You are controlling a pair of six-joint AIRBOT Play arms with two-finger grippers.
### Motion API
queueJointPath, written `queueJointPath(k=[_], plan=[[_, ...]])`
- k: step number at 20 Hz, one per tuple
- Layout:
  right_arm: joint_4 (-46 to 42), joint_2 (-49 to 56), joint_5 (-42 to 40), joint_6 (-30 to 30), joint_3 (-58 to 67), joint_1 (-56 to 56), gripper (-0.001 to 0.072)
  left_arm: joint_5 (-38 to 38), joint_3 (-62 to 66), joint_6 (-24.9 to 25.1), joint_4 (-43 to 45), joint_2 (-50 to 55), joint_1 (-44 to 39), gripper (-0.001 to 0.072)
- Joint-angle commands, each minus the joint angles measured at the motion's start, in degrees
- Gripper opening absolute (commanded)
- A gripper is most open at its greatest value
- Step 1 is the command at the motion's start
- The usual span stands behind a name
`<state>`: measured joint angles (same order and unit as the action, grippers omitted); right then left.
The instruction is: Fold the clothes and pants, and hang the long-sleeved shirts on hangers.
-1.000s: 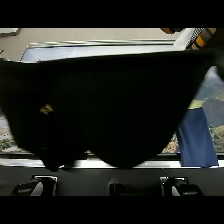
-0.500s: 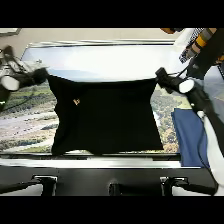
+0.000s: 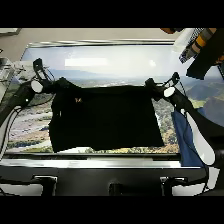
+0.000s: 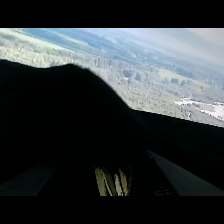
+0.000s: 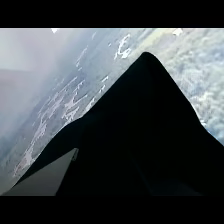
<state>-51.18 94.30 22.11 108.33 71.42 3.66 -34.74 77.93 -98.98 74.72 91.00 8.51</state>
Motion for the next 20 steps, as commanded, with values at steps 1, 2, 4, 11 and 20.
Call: queueJointPath(k=[1, 2, 4, 11, 20], plan=[[0.3, -4.5, 12.6, -5.0, 0.1, -4.1, 0.0384, -14.2, 2.1, 1.0, 0.0, -4.2, 4.0, 0.0538], [0.3, -6.9, 18.7, -9.2, 0.0, -6.9, 0.0398, -17.6, 1.9, 2.5, 0.0, -6.4, 5.8, 0.0538], [0.3, -11.2, 31.6, -18.4, 0.0, -13.2, 0.0416, -24.6, 0.0, 4.8, 0.0, -11.2, 9.7, 0.0538], [-3.4, -13.9, 62.4, -34.7, -6.2, -31.4, 0.0416, -35.6, -18.4, 4.5, 0.0, -28.3, 16.2, 0.0532], [-5.4, -13.9, 55.5, -38.9, -25.6, -31.6, 0.042, -38.3, -21.2, 4.5, 0.0, -30.2, 16.0, 0.0532]])
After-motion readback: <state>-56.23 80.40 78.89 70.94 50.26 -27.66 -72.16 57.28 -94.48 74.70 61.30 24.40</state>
